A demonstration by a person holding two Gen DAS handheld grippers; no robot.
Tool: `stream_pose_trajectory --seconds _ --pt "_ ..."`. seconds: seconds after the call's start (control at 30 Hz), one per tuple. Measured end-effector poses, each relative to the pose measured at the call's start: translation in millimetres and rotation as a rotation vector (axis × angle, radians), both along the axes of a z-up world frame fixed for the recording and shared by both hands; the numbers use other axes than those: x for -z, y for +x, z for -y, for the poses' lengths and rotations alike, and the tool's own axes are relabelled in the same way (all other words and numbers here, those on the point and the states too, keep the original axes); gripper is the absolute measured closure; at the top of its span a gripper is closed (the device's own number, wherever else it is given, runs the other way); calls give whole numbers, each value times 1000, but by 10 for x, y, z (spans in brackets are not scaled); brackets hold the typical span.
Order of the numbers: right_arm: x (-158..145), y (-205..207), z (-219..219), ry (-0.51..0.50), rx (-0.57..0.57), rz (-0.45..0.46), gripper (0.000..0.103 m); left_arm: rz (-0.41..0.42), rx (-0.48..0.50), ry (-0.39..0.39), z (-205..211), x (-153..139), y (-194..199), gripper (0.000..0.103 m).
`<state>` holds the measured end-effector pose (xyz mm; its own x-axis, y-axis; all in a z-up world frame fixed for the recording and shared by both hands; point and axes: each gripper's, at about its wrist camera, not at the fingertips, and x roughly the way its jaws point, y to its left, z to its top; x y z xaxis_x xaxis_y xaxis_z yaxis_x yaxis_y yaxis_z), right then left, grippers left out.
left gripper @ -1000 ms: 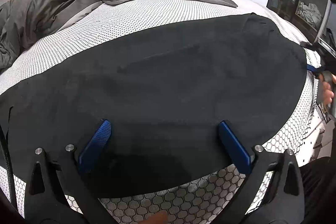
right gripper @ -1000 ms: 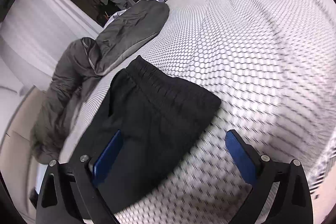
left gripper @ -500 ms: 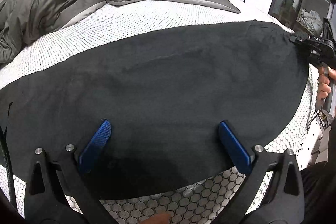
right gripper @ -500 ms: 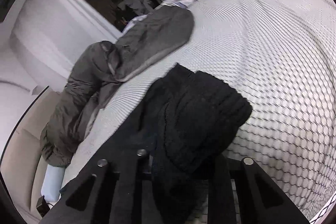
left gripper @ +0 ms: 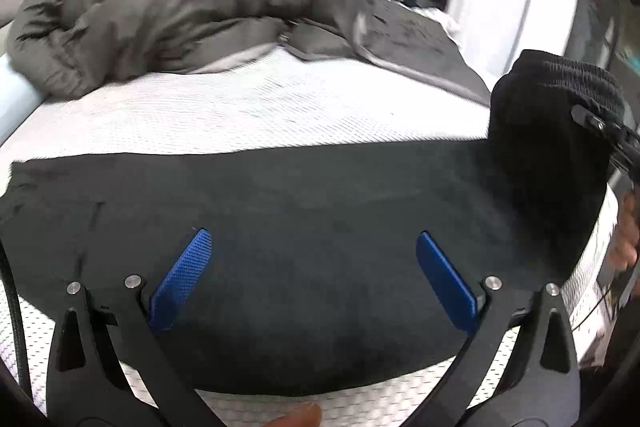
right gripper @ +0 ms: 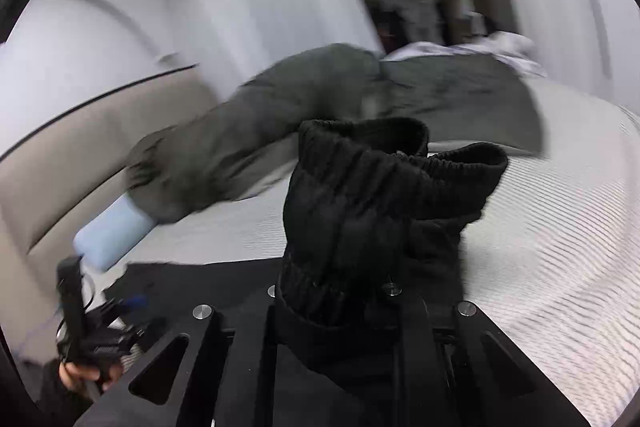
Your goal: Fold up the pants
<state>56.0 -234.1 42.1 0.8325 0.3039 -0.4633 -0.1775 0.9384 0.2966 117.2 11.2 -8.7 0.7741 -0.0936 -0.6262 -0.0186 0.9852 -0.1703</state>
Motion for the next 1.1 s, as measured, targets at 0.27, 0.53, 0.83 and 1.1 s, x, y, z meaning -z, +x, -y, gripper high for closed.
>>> stream_pose_trajectory --seconds 0.27,0.53,0.83,1.1 --pt "471 261 -1551 -128 -526 -140 31 -60 -97 0 -590 191 -66 1" --pt "653 154 -1136 -129 -409 -224 23 -97 90 -149 -357 247 -44 1" --pt "624 170 -426 -24 -197 -258 21 -284 257 -393 -112 556 135 35" --pt "570 128 -317 -12 -189 -252 21 -364 285 -624 -250 811 546 32"
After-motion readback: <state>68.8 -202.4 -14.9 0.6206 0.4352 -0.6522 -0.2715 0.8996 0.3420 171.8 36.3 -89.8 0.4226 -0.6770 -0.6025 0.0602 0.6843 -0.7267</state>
